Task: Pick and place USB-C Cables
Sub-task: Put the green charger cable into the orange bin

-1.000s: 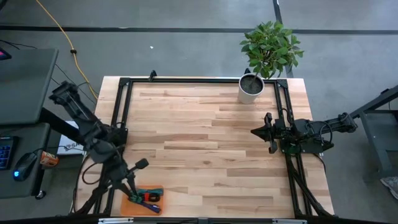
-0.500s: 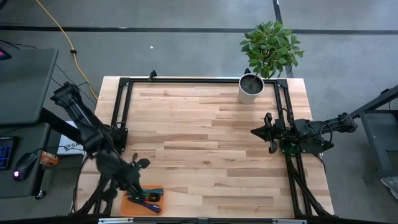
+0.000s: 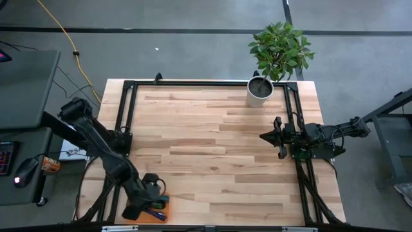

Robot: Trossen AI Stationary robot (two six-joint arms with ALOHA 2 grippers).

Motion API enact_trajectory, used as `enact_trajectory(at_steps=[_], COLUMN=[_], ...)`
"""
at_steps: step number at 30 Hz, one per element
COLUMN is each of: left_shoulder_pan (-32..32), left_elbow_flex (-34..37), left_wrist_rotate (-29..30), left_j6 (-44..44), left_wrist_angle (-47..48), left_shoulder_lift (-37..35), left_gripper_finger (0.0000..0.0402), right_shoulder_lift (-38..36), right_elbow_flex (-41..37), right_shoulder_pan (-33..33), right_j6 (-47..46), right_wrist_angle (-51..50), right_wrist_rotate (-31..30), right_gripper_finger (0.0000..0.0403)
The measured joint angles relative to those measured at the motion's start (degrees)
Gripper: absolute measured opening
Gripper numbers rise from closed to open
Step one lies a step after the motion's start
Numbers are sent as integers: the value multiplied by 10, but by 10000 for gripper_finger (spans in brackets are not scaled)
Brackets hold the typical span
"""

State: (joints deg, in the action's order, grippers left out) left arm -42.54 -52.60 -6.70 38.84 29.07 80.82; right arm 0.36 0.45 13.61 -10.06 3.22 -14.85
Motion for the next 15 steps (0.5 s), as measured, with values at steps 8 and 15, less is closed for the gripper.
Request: enact_trajectory(at_steps=[8,15], left_shoulder_pan=[0,0], left_elbow_flex=[0,0], left_wrist_rotate=[-6,-6], left_j6=[15,15], left_wrist_angle=[-10,-10], left_shoulder_lift=[60,103], left_gripper_finger=[0,0], right_shoulder_lift=[0,0], right_elbow_flex=[0,0], right_shoulder_pan=[0,0], right_j6=[0,0], right_wrist_angle=[0,0], right_wrist_rotate=[0,0], right_gripper_finger=[0,0])
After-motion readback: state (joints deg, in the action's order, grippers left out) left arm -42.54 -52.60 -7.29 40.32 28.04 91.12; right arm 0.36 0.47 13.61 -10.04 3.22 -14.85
